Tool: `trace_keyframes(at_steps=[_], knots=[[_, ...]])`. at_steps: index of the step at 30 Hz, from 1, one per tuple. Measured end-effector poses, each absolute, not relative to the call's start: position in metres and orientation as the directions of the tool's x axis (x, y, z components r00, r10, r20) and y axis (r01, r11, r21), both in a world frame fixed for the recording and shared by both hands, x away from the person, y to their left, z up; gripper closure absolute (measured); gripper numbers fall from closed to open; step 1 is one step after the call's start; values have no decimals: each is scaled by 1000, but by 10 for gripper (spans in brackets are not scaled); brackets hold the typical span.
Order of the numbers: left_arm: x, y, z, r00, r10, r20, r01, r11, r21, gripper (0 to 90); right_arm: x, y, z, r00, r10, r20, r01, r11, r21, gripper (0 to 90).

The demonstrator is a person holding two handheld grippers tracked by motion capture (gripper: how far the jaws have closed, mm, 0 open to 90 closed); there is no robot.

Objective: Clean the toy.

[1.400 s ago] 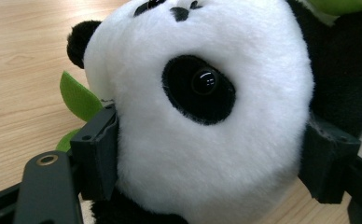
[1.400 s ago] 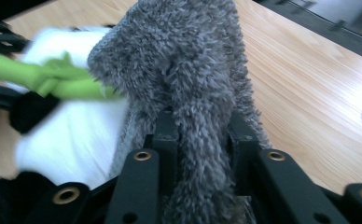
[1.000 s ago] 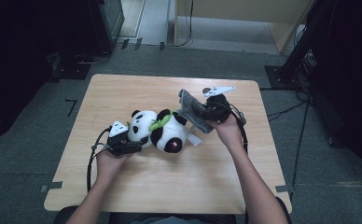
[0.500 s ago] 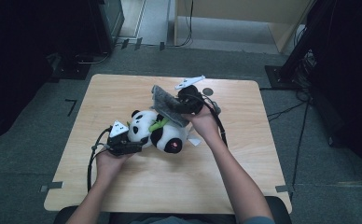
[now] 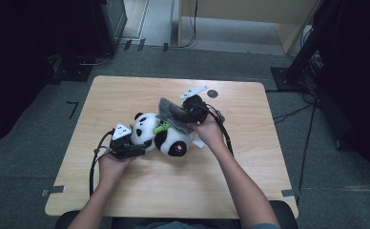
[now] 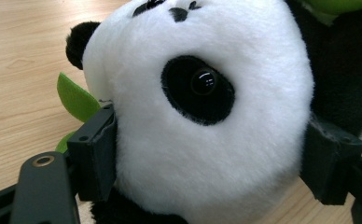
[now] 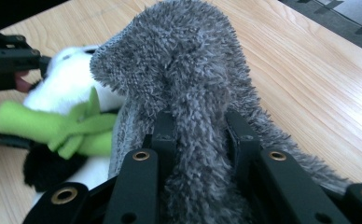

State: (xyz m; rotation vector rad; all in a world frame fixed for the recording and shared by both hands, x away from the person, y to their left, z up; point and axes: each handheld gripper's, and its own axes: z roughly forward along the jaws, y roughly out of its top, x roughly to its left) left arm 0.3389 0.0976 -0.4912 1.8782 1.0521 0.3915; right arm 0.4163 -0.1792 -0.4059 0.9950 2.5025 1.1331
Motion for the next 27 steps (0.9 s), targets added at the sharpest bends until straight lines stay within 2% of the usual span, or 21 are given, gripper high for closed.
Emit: trace_keyframes(at_steps=[10, 18, 22, 27], knots=[[340, 98, -491, 589, 794, -154, 508, -215, 834, 188, 409, -198, -402, -742, 671, 18, 469, 500, 728, 706], [340, 98, -492, 586, 795, -159, 510, -209, 835, 187, 401, -226, -402, -702, 709, 64, 503, 430, 749, 714], [341, 100, -493, 584, 793, -174, 513, -195, 836, 184, 396, -237, -405, -683, 729, 37, 516, 448, 730, 735], [340, 99, -492, 589, 792, -161, 505, -206, 838, 183, 390, -242, -406, -679, 729, 82, 527, 407, 746, 738]])
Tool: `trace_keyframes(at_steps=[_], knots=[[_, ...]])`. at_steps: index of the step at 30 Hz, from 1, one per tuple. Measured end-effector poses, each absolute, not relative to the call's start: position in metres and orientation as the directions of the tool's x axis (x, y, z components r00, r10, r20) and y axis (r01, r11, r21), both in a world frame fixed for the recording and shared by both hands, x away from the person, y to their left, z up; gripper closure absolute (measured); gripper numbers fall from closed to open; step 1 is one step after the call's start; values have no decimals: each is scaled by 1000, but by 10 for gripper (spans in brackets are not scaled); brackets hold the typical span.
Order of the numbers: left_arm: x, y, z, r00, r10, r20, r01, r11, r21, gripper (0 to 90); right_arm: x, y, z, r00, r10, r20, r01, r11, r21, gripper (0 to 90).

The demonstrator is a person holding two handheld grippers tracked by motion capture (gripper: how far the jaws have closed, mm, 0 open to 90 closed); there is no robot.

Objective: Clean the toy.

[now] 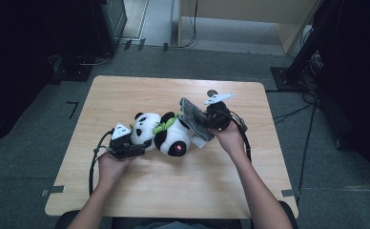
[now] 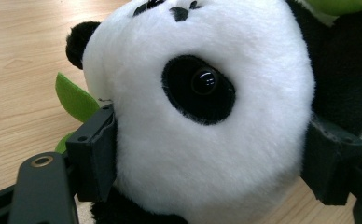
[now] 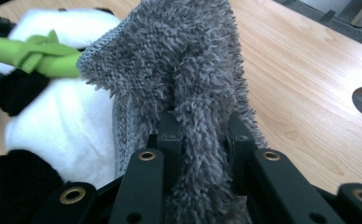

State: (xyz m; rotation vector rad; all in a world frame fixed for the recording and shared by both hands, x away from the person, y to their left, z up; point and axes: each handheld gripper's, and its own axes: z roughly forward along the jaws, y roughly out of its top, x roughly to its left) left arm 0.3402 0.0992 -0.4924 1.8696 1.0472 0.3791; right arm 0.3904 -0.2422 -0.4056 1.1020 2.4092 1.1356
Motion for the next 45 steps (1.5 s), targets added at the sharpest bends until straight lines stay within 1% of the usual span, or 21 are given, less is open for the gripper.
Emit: trace_keyframes(at_steps=[6, 8, 10, 11, 13, 15, 16, 21, 25, 26, 27, 30, 31, 33, 35, 38, 39, 42, 45], knots=[[340, 100, -493, 589, 793, -159, 502, -205, 840, 181, 382, -230, -386, -711, 700, 65, 472, 407, 782, 739], [340, 99, -493, 585, 795, -161, 502, -199, 841, 180, 377, -216, -376, -738, 673, 56, 437, 414, 798, 738], [340, 99, -493, 586, 795, -159, 502, -202, 841, 180, 376, -210, -375, -745, 665, 54, 430, 416, 801, 738], [339, 99, -492, 585, 796, -158, 502, -203, 841, 180, 377, -200, -374, -761, 647, 52, 419, 428, 801, 735], [339, 98, -492, 585, 796, -157, 502, -203, 840, 180, 377, -194, -374, -765, 642, 50, 417, 434, 799, 735], [339, 98, -492, 584, 797, -154, 500, -204, 842, 180, 383, -178, -375, -777, 627, 56, 412, 439, 799, 736], [339, 98, -492, 584, 797, -154, 500, -204, 842, 180, 383, -178, -375, -777, 627, 56, 412, 439, 799, 736], [339, 98, -492, 585, 797, -153, 500, -205, 841, 180, 387, -144, -377, -811, 577, 94, 408, 445, 797, 737], [339, 98, -492, 586, 797, -146, 501, -215, 838, 180, 384, -123, -389, -839, 531, 118, 416, 488, 767, 738], [339, 98, -492, 586, 797, -146, 501, -215, 838, 180, 384, -123, -389, -839, 531, 118, 416, 488, 767, 738], [338, 98, -492, 588, 797, -143, 501, -220, 837, 180, 383, -115, -397, -847, 521, 109, 415, 520, 747, 738], [339, 98, -492, 587, 797, -141, 501, -220, 837, 180, 385, -112, -404, -850, 519, 88, 405, 538, 739, 741], [339, 97, -492, 586, 799, -138, 499, -221, 838, 182, 387, -113, -408, -851, 520, 66, 393, 548, 738, 742], [339, 96, -492, 585, 799, -136, 498, -222, 838, 187, 388, -115, -408, -848, 526, 64, 395, 547, 738, 742], [339, 96, -492, 587, 799, -132, 494, -224, 840, 200, 390, -121, -408, -837, 547, 39, 394, 551, 736, 739], [339, 96, -491, 587, 798, -133, 497, -226, 838, 212, 392, -126, -408, -825, 564, 32, 400, 544, 738, 738], [339, 96, -491, 586, 799, -135, 499, -225, 837, 213, 395, -131, -407, -811, 585, 16, 402, 538, 741, 738], [340, 96, -491, 587, 798, -136, 499, -224, 837, 216, 399, -139, -408, -802, 596, 34, 420, 524, 741, 740], [340, 97, -491, 587, 798, -140, 502, -222, 836, 216, 400, -143, -407, -796, 605, 29, 424, 523, 739, 740]])
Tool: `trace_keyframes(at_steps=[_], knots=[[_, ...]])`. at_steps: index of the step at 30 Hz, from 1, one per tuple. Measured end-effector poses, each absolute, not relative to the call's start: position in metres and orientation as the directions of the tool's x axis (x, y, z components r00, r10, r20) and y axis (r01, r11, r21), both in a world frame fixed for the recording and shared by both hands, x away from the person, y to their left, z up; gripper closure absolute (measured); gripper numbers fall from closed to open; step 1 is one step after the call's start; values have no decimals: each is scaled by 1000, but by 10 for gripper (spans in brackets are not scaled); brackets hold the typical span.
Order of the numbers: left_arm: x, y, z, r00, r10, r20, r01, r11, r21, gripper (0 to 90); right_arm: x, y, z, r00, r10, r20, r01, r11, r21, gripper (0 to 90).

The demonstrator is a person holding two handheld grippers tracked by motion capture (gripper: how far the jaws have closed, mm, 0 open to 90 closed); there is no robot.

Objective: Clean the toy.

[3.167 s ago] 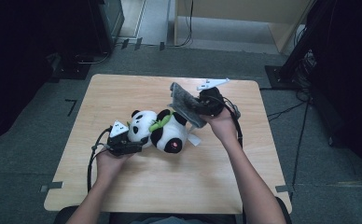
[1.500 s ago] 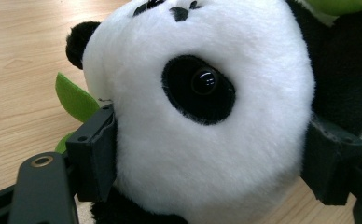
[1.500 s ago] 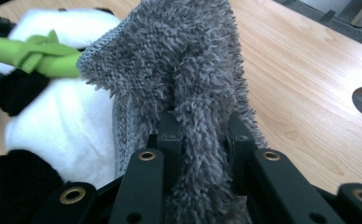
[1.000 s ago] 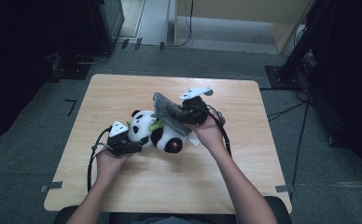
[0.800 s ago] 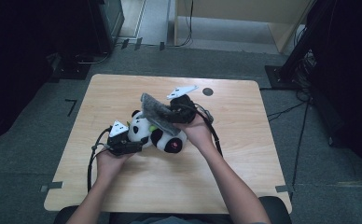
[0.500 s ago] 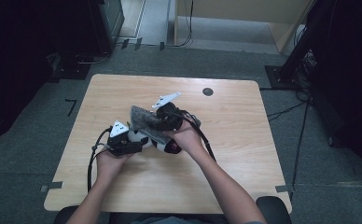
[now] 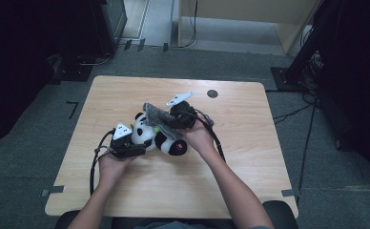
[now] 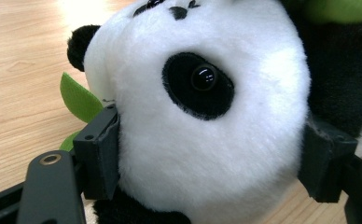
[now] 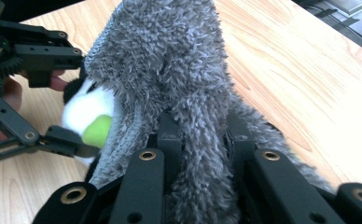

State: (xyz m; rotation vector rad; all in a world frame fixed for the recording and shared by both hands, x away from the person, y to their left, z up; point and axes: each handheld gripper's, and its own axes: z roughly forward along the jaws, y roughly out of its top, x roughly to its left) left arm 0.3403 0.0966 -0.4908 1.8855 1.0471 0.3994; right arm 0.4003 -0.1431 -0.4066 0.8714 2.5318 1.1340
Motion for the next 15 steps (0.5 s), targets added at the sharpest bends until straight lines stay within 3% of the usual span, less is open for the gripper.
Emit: trace_keyframes(at_steps=[10, 15], knots=[[341, 97, -491, 587, 797, -144, 500, -217, 838, 215, 404, -178, -399, -741, 670, 38, 472, 480, 740, 742], [341, 99, -491, 595, 788, -154, 501, -214, 839, 212, 397, -173, -389, -753, 656, 57, 462, 464, 756, 753]])
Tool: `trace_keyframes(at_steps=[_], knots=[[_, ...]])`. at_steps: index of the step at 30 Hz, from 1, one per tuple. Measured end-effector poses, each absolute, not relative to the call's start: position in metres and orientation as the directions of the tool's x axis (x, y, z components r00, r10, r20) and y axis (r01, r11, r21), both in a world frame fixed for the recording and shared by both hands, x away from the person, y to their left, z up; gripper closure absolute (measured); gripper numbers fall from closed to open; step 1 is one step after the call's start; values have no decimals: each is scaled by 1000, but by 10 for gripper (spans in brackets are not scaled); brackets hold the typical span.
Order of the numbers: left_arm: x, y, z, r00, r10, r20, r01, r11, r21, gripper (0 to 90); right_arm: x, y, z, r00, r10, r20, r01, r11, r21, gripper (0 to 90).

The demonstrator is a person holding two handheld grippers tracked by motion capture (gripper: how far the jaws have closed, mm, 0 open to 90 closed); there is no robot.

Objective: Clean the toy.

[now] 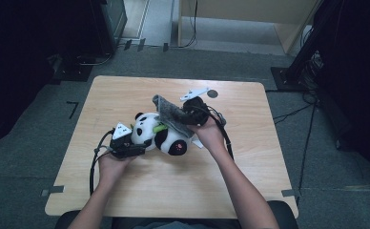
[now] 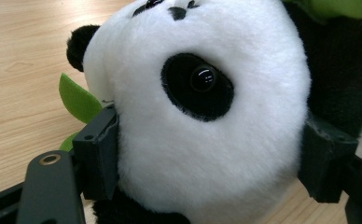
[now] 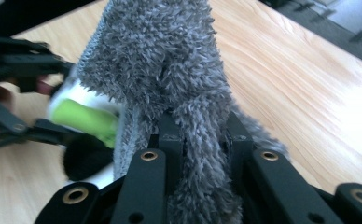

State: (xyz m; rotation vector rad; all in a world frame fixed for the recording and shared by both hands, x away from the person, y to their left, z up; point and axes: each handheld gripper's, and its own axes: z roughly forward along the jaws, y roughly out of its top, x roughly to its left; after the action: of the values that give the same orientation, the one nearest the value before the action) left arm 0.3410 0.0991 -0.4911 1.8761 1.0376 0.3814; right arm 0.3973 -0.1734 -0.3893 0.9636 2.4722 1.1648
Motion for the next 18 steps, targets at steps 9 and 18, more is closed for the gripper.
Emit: trace_keyframes(at_steps=[9, 18], knots=[[341, 99, -491, 593, 790, -157, 502, -210, 839, 208, 377, -138, -373, -825, 560, 75, 392, 470, 791, 754], [340, 97, -491, 592, 794, -138, 498, -226, 837, 209, 376, -130, -407, -844, 529, 86, 395, 506, 767, 754]])
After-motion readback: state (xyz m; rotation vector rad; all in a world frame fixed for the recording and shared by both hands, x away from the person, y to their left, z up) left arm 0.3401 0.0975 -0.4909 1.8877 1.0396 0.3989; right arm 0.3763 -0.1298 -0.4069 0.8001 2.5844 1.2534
